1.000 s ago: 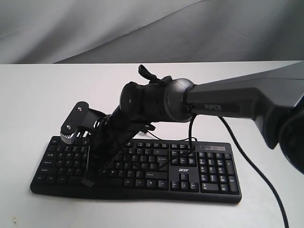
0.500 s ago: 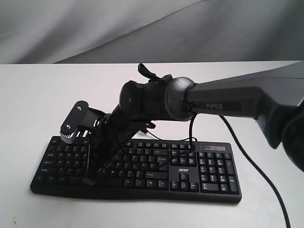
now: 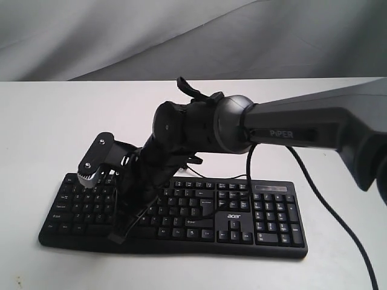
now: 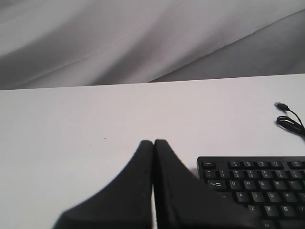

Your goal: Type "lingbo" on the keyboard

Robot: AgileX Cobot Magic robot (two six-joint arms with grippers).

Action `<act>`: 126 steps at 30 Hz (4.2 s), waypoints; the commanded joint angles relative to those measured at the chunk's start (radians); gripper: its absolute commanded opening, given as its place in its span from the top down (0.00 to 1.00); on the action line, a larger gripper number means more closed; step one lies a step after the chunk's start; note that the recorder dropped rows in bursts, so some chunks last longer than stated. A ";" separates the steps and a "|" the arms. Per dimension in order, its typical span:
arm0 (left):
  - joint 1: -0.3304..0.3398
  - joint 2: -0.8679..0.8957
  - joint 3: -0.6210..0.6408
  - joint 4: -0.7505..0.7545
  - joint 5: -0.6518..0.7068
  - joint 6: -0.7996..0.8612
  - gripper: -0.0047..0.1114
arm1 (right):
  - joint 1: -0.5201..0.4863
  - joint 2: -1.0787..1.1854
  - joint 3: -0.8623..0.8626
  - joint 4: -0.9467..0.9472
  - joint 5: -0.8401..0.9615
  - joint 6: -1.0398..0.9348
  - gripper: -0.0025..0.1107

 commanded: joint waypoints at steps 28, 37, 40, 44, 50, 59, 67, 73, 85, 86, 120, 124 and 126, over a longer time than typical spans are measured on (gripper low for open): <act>0.001 -0.004 0.005 -0.004 -0.007 -0.002 0.96 | -0.016 -0.051 0.004 -0.105 -0.004 0.052 0.98; 0.001 -0.004 0.005 -0.004 -0.007 -0.002 0.96 | -0.088 -0.071 0.050 -0.118 0.040 0.054 0.98; 0.001 -0.004 0.005 -0.004 -0.007 -0.002 0.96 | -0.099 -0.089 0.088 -0.114 -0.007 0.039 0.98; 0.001 -0.004 0.005 -0.004 -0.007 -0.002 0.96 | -0.099 -0.095 0.092 -0.095 -0.014 0.039 0.98; 0.001 -0.004 0.005 -0.004 -0.007 -0.002 0.96 | -0.099 -0.095 0.099 -0.095 -0.017 0.044 0.98; 0.001 -0.004 0.005 -0.004 -0.007 -0.002 0.96 | -0.108 -0.092 0.113 -0.093 -0.041 0.044 0.98; 0.001 -0.004 0.005 -0.004 -0.007 -0.002 0.96 | -0.109 -0.072 0.113 -0.083 -0.048 0.044 0.98; 0.001 -0.004 0.005 -0.004 -0.007 -0.002 0.96 | -0.109 -0.072 0.113 -0.087 -0.046 0.044 0.98; 0.001 -0.004 0.005 -0.004 -0.007 -0.002 0.96 | -0.113 -0.068 0.113 -0.098 -0.026 0.046 0.98; 0.001 -0.004 0.005 -0.004 -0.007 -0.002 0.96 | -0.118 -0.067 0.113 -0.098 -0.021 0.046 0.98; 0.001 -0.004 0.005 -0.004 -0.007 -0.002 0.96 | -0.120 -0.065 0.113 -0.092 0.006 0.033 0.98; 0.001 -0.004 0.005 -0.004 -0.007 -0.002 0.96 | -0.120 -0.065 0.113 -0.092 0.004 0.030 0.98; 0.001 -0.004 0.005 -0.004 -0.007 -0.002 0.96 | -0.120 -0.065 0.113 -0.092 0.004 0.030 0.98</act>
